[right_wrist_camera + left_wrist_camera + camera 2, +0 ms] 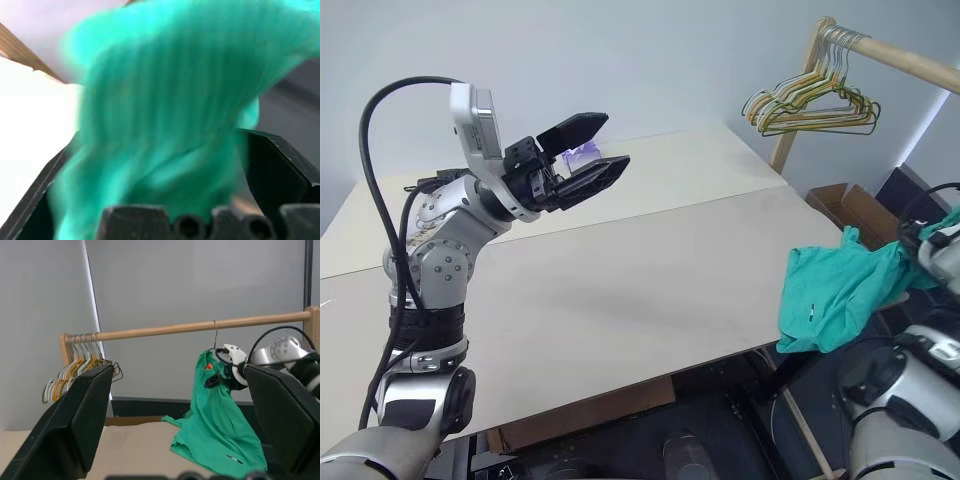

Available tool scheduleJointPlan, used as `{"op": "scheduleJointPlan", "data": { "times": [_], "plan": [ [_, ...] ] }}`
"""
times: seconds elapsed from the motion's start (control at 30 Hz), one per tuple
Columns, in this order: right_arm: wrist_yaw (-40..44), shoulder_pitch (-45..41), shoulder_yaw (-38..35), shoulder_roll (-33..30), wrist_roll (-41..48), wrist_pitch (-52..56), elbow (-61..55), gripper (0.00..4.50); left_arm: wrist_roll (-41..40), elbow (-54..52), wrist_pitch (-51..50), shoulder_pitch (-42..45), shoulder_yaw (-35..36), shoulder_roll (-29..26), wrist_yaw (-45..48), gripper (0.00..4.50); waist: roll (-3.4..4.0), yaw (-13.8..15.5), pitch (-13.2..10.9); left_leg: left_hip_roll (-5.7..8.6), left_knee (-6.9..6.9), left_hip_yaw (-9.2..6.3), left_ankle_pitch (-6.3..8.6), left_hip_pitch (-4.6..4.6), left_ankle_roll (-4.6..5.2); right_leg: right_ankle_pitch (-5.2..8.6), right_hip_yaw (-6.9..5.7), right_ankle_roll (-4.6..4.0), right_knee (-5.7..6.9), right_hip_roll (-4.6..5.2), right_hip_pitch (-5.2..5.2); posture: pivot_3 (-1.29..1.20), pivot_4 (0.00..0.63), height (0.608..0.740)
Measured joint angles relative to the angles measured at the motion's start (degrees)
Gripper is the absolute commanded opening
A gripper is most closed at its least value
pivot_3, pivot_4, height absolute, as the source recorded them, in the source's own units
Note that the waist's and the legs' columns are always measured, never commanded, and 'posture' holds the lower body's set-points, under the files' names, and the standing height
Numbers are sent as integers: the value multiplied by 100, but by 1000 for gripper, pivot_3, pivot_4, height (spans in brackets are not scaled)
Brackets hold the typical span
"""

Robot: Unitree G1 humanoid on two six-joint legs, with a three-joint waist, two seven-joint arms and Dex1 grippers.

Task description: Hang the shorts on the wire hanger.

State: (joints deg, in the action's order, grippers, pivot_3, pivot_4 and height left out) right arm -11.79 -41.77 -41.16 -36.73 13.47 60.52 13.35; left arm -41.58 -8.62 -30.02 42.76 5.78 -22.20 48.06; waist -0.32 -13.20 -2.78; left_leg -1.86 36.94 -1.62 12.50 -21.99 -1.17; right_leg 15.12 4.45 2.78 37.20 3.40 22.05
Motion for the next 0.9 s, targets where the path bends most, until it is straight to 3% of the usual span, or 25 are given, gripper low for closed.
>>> {"op": "scheduleJointPlan", "data": {
  "times": [0.17,0.43,0.67,0.77,0.9],
  "plan": [
    [-357,691,722,316,-679,-1479,-962,4458,1,-75,1,-3,-6,-19,-14,4500,0,42,0,1,1,0,0,-1,0,-1,-1,2,-3,1,1,-157,0,740],
    [-741,1615,1744,553,-1833,-3955,-1341,4458,170,-235,158,-235,-34,-58,-32,4500,1,59,1,-1,-1,10,0,8,0,-2,16,2,-1,-2,3,-140,0,740],
    [-671,1865,2279,703,-2310,-5071,-1396,4458,545,-291,424,-517,-211,-93,-16,4500,0,133,1,2,-1,11,0,6,0,-3,18,1,-1,-1,3,-125,0,740],
    [-185,1928,2373,686,-2140,-5367,-1494,4458,649,-313,582,-591,-215,-147,-18,4500,0,152,1,1,-1,11,0,6,0,-3,17,1,-2,-1,3,-110,0,740],
    [1781,2326,2614,683,-662,-5182,-2119,4458,1192,-316,976,-1016,-431,-473,134,4500,0,142,1,-3,-2,7,1,13,1,-3,17,1,-1,-6,-2,-92,0,740]
  ]
}}
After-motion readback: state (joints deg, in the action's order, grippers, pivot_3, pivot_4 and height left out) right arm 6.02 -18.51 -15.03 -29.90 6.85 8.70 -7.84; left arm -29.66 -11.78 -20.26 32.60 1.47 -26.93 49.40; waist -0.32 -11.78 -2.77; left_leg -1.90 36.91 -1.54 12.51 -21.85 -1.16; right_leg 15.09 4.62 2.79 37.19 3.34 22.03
